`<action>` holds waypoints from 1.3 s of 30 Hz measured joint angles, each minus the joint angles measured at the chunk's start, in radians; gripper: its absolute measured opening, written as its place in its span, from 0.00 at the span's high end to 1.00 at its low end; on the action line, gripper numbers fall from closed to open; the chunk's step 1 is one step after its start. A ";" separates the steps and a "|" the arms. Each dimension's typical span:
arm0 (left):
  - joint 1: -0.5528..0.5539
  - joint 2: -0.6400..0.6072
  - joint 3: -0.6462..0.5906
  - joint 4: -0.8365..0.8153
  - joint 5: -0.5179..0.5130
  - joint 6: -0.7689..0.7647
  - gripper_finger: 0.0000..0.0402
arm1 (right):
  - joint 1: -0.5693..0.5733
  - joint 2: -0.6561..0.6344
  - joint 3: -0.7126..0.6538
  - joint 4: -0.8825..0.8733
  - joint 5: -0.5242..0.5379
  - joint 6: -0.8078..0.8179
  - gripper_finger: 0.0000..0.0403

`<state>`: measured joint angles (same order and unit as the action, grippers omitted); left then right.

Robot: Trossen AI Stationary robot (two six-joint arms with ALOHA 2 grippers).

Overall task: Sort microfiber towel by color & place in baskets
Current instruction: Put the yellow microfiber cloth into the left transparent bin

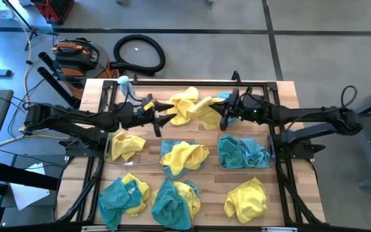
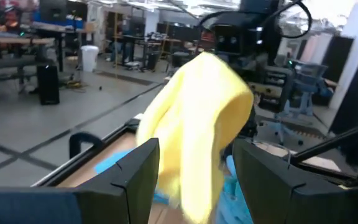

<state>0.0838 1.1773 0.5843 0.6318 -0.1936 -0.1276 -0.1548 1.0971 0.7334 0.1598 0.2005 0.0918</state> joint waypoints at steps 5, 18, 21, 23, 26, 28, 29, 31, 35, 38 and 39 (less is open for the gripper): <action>-0.022 0.152 0.141 -0.005 0.000 0.062 0.52 | 0.007 0.052 0.041 0.005 -0.003 -0.004 1.00; -0.015 0.418 0.389 -0.035 0.000 0.166 0.52 | 0.046 0.104 0.111 -0.078 -0.002 -0.029 1.00; -0.010 0.432 0.416 -0.033 0.000 0.166 0.56 | 0.045 0.104 0.111 -0.090 -0.002 -0.029 0.99; -0.006 0.435 0.425 -0.034 0.000 0.166 0.62 | 0.046 0.104 0.111 -0.089 -0.007 -0.029 0.98; -0.003 0.438 0.431 -0.054 0.000 0.166 0.77 | 0.046 0.104 0.111 -0.091 -0.012 -0.024 0.95; 0.000 0.438 0.432 -0.061 0.000 0.166 0.90 | 0.046 0.104 0.111 -0.096 -0.020 -0.031 0.93; 0.002 0.438 0.432 -0.062 0.000 0.166 0.95 | 0.046 0.104 0.111 -0.098 -0.024 -0.039 0.91; 0.006 0.438 0.432 -0.061 0.001 0.166 0.97 | 0.045 0.104 0.111 -0.103 -0.024 -0.043 0.87; 0.009 0.431 0.432 -0.064 0.001 0.176 0.99 | 0.045 0.098 0.111 -0.143 0.017 -0.072 0.78; 0.009 0.415 0.432 -0.047 -0.009 0.195 1.00 | 0.041 0.097 0.111 -0.199 0.097 -0.091 0.72; 0.009 0.405 0.431 -0.054 -0.013 0.198 1.00 | 0.038 0.097 0.111 -0.223 0.120 -0.092 0.71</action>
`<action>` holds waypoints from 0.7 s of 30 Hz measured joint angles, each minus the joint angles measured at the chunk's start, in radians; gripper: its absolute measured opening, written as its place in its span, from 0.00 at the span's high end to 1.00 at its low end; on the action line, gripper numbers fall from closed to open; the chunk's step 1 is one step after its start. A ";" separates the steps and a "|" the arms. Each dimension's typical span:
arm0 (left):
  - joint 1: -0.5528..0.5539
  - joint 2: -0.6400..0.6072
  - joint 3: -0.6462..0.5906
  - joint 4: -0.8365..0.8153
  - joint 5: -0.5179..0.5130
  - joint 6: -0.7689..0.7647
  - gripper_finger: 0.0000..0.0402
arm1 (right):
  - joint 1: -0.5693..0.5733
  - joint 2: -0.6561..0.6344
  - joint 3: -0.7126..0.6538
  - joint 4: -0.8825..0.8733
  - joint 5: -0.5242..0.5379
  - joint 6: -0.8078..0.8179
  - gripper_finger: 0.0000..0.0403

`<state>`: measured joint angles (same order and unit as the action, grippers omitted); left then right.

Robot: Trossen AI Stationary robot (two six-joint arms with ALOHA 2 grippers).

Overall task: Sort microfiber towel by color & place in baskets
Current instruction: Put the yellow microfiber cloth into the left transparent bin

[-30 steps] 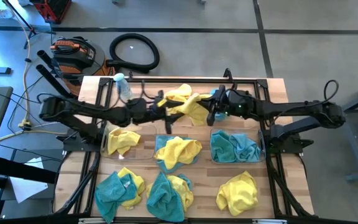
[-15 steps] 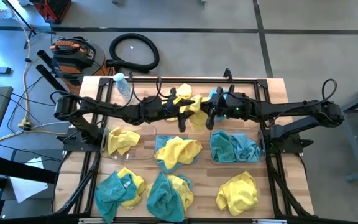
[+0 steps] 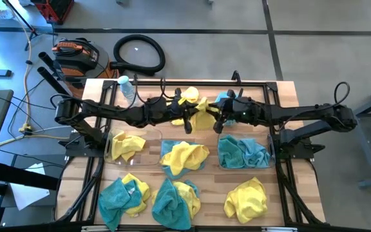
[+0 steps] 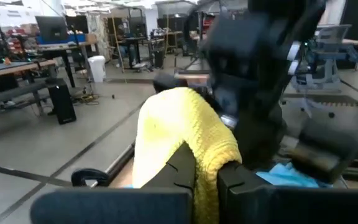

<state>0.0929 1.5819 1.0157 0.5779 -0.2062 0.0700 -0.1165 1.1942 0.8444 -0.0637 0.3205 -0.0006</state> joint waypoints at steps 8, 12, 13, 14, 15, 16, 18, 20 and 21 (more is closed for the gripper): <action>0.000 -0.130 0.001 -0.007 -0.074 0.076 1.00 | -0.037 0.000 -0.001 -0.219 0.131 0.074 0.70; 0.000 -0.210 0.001 -0.034 -0.077 0.091 1.00 | -0.070 0.000 -0.013 -0.287 0.159 0.140 0.70; -0.004 -0.231 0.001 -0.051 -0.086 0.092 1.00 | -0.077 0.000 -0.017 -0.297 0.159 0.155 0.70; -0.008 -0.254 0.001 -0.083 -0.101 0.092 1.00 | -0.083 0.000 -0.023 -0.302 0.159 0.164 0.70; -0.013 -0.281 0.001 -0.127 -0.124 0.094 1.00 | -0.089 0.000 -0.029 -0.313 0.159 0.181 0.70; -0.019 -0.307 0.001 -0.169 -0.152 0.099 1.00 | -0.095 0.000 -0.035 -0.325 0.159 0.191 0.70; -0.040 -0.364 0.001 -0.256 -0.223 0.108 1.00 | -0.101 0.000 -0.048 -0.338 0.159 0.219 0.70; -0.068 -0.420 0.001 -0.340 -0.295 0.105 1.00 | -0.102 0.000 -0.067 -0.339 0.160 0.240 0.70; -0.084 -0.449 0.001 -0.386 -0.326 0.100 1.00 | -0.102 0.000 -0.080 -0.339 0.159 0.248 0.70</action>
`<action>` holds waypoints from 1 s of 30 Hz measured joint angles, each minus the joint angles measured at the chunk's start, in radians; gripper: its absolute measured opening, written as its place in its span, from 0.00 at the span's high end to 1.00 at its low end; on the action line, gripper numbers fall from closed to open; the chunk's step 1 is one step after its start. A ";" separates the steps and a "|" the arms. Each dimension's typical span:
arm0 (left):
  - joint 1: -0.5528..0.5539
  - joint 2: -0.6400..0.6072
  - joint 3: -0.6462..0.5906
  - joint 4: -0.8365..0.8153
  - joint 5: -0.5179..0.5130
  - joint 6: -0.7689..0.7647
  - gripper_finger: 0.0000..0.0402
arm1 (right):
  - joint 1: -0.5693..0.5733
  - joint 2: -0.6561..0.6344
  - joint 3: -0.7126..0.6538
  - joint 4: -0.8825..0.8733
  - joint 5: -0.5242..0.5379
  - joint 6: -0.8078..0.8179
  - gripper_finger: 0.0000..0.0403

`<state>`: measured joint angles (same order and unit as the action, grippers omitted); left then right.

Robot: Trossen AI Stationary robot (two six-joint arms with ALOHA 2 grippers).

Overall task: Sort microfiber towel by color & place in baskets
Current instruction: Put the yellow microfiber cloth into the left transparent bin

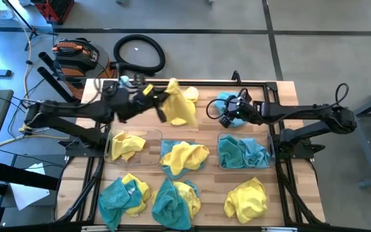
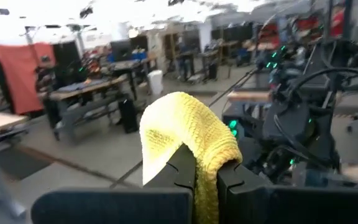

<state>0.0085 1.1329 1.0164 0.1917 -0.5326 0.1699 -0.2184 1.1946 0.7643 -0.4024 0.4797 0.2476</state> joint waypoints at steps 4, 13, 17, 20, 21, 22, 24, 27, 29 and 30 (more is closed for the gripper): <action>-0.095 -0.118 0.000 -0.128 -0.125 -0.016 1.00 | 0.000 0.000 -0.043 0.002 0.000 0.027 0.70; -0.372 -0.328 0.000 -0.314 -0.272 -0.066 1.00 | 0.000 0.000 -0.100 0.017 -0.001 0.085 0.70; -0.503 -0.379 0.000 -0.414 -0.365 -0.135 1.00 | 0.001 0.000 -0.100 0.019 -0.002 0.092 0.70; -0.599 -0.405 0.000 -0.433 -0.420 -0.169 1.00 | 0.001 0.000 -0.100 0.019 -0.003 0.090 0.70; -0.627 -0.409 0.000 -0.433 -0.424 -0.177 1.00 | 0.001 0.000 -0.100 0.019 -0.003 0.089 0.70; -0.656 -0.414 0.000 -0.433 -0.425 -0.184 1.00 | 0.001 0.000 -0.100 0.019 -0.004 0.089 0.70; -0.709 -0.419 0.000 -0.435 -0.442 -0.189 1.00 | 0.001 0.000 -0.100 0.019 -0.004 0.089 0.70; -0.776 -0.419 0.000 -0.498 -0.538 -0.237 1.00 | 0.001 0.000 -0.100 0.019 -0.004 0.089 0.70; -0.807 -0.419 0.000 -0.587 -0.572 -0.305 1.00 | 0.001 0.000 -0.100 0.019 -0.004 0.092 0.70; -0.817 -0.417 -0.001 -0.632 -0.581 -0.350 1.00 | 0.001 0.000 -0.100 0.019 -0.004 0.092 0.70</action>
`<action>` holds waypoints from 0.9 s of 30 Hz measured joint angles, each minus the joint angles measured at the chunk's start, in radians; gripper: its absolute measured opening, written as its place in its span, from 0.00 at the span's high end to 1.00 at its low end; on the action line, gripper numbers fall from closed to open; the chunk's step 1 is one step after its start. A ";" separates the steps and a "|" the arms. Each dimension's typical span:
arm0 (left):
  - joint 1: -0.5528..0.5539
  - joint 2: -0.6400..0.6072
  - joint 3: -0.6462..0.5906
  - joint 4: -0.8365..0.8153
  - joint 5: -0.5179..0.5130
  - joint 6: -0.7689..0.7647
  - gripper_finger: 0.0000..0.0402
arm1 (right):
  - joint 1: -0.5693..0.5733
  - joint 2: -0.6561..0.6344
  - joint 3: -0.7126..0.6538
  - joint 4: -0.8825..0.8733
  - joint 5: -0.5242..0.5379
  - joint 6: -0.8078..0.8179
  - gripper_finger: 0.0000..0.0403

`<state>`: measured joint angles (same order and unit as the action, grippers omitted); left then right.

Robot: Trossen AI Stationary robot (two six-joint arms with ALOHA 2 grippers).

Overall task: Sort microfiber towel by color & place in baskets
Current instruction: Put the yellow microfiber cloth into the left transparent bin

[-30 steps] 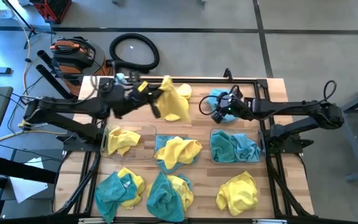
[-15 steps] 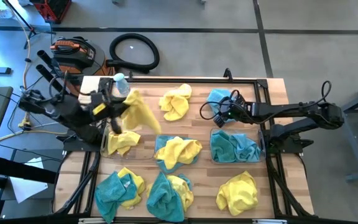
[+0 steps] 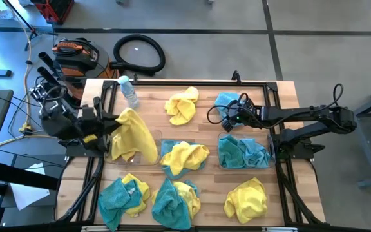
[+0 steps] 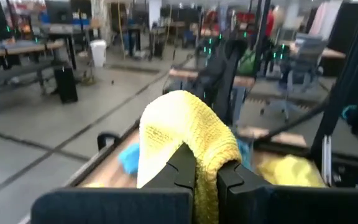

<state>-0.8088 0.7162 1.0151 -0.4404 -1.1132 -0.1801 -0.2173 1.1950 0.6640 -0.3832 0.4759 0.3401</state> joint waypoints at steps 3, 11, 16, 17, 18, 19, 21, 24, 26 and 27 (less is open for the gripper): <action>-0.006 0.018 -0.020 -0.113 -0.036 -0.144 1.00 | 0.000 0.000 0.000 0.000 0.000 0.003 0.70; 0.067 0.082 -0.186 -0.177 -0.071 -0.462 1.00 | 0.000 0.000 0.000 0.043 0.000 0.002 0.70; 0.143 0.117 -0.310 -0.161 -0.003 -0.632 1.00 | 0.000 0.000 0.000 0.083 -0.002 0.000 0.70; 0.160 0.124 -0.335 -0.153 0.018 -0.653 1.00 | 0.000 0.000 0.000 0.085 -0.007 0.000 0.70; 0.179 0.130 -0.359 -0.142 0.040 -0.669 1.00 | 0.000 0.000 0.000 0.088 -0.013 0.000 0.70; 0.201 0.136 -0.381 -0.124 0.066 -0.678 1.00 | 0.000 0.000 0.000 0.089 -0.016 0.000 0.70; 0.251 0.150 -0.422 -0.071 0.126 -0.682 1.00 | 0.000 0.000 0.000 0.089 -0.016 0.000 0.70; 0.329 0.178 -0.472 0.031 0.252 -0.662 1.00 | 0.000 0.000 0.000 0.089 -0.017 0.002 0.70; 0.375 0.198 -0.492 0.083 0.350 -0.637 1.00 | 0.000 0.000 0.000 0.093 -0.017 0.003 0.70; 0.395 0.210 -0.498 0.104 0.394 -0.631 1.00 | 0.000 0.000 0.000 0.097 -0.017 0.003 0.70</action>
<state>-0.4143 0.9265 0.5168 -0.3361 -0.7189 -0.8111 -0.2173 1.1950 0.6640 -0.2864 0.4585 0.3431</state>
